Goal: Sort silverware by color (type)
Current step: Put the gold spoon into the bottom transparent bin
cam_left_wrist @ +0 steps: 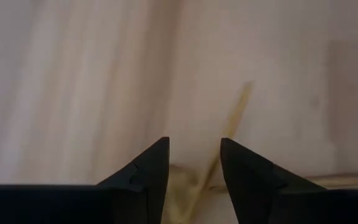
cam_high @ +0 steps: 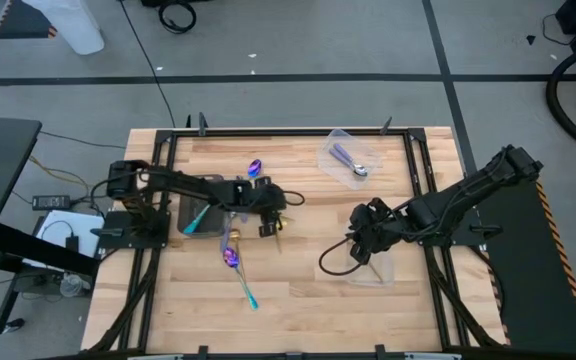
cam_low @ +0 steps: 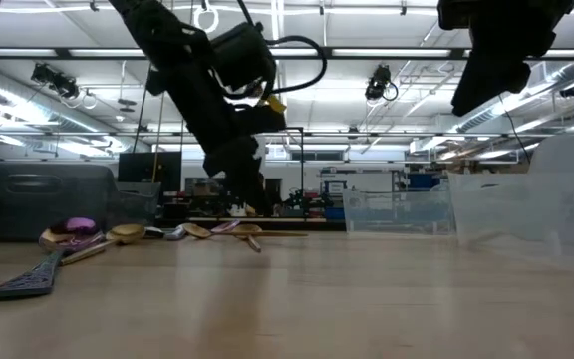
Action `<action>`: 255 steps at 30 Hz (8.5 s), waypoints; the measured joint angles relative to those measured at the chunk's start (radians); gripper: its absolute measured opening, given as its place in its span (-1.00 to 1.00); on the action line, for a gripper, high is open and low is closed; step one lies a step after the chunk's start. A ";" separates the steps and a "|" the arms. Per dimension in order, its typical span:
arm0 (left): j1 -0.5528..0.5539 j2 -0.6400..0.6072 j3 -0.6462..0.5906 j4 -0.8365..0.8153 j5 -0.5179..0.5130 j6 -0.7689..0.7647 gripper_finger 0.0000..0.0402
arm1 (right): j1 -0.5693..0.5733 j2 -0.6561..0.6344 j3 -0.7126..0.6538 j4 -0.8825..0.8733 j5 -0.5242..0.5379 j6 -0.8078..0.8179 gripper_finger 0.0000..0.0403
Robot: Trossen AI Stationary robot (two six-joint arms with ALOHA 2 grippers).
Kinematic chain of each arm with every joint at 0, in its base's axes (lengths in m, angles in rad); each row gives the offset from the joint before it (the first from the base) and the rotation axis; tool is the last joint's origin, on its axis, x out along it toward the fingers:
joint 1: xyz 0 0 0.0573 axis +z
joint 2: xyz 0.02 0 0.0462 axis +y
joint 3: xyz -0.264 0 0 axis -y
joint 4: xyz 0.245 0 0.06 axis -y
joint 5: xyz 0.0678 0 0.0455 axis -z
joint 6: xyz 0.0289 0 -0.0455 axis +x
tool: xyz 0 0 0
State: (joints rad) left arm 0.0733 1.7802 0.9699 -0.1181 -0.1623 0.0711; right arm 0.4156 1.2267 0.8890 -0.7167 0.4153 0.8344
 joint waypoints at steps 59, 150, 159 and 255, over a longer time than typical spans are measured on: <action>-0.198 -0.079 -0.001 1.161 0.132 0.338 -0.87 | 0.013 0.019 0.112 0.516 0.268 -0.892 -0.22; -0.241 -0.081 0.000 0.637 0.121 0.042 -0.10 | 0.007 0.113 -0.060 -0.155 -0.298 0.306 -0.83; -0.241 -0.080 0.000 0.430 0.102 -0.007 -0.10 | -0.043 0.113 -0.151 -0.064 -0.377 0.343 -0.76; -0.122 -0.157 -0.002 0.333 0.064 0.557 -0.95 | 0.088 0.052 0.143 0.383 0.333 -0.719 -0.37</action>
State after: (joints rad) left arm -0.0486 1.6230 0.9676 0.2153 -0.0987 0.6277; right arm 0.5037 1.2789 1.0317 -0.3333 0.7488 0.1150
